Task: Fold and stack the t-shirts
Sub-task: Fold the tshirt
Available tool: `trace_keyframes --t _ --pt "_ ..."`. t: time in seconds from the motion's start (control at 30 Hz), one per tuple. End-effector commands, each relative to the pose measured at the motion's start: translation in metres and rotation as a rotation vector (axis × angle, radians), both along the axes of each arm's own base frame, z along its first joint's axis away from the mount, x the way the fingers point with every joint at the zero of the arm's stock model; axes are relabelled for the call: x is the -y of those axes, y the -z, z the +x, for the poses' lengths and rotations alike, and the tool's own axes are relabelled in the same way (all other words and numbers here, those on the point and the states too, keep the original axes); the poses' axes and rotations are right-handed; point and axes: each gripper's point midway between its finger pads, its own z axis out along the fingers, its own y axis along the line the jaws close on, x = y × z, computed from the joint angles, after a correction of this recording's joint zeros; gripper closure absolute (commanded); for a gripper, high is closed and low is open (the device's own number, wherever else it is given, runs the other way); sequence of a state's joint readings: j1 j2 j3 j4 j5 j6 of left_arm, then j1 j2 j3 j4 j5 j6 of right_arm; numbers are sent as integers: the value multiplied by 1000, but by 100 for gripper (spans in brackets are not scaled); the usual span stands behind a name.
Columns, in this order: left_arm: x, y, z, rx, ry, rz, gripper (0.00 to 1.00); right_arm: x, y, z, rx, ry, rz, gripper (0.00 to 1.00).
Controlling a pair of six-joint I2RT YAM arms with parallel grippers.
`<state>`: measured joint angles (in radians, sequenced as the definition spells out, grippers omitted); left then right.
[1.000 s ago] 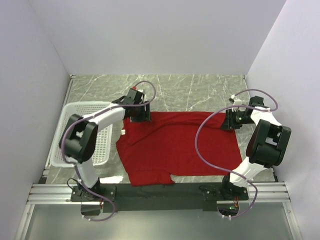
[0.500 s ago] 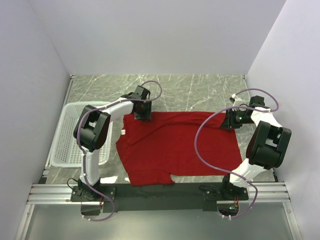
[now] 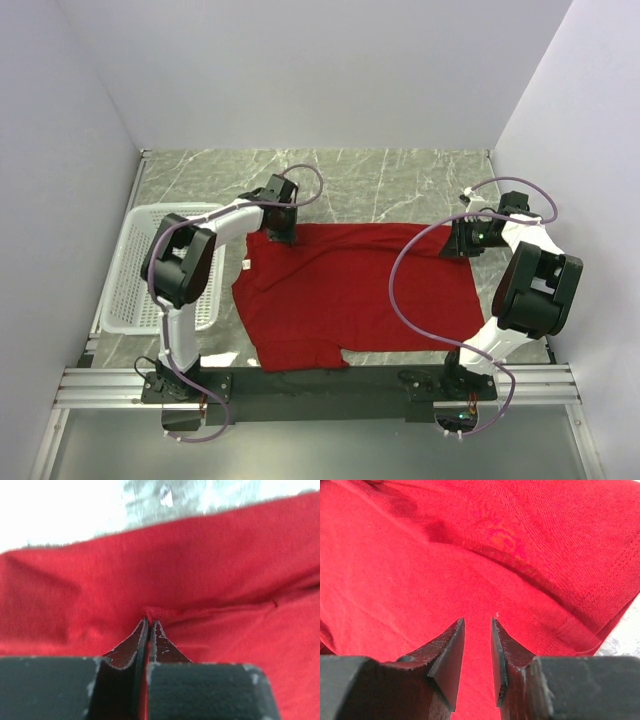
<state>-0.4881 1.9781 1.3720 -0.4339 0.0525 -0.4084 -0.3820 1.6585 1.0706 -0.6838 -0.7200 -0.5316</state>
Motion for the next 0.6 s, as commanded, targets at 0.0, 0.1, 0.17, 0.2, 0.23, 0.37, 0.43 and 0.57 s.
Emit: trace_keyframes --t 0.0,0.1,0.17,0.2,0.23,0.37,0.43,0.57 --pt "3 -39 -4 82 38 -48 97 -2 -11 3 43 -3 -1 65" --pt "3 -50 -14 101 65 -75 99 -2 -10 2 41 -4 -3 65" --pt "4 -49 -26 89 86 -86 98 -1 -10 3 41 -1 -3 65" --pt "5 -58 -29 107 95 -101 98 -1 -10 3 41 -1 -5 65" --pt "8 -59 -34 100 111 -119 98 -1 -9 3 39 0 -5 65" --pt "14 -60 -59 64 160 -174 91 -1 -8 3 35 0 -6 65" --pt "21 -55 -79 13 209 -213 79 -1 -8 3 35 -1 -9 65" --pt "27 -48 -113 -76 287 -253 58 2 -8 3 38 -1 -21 65"
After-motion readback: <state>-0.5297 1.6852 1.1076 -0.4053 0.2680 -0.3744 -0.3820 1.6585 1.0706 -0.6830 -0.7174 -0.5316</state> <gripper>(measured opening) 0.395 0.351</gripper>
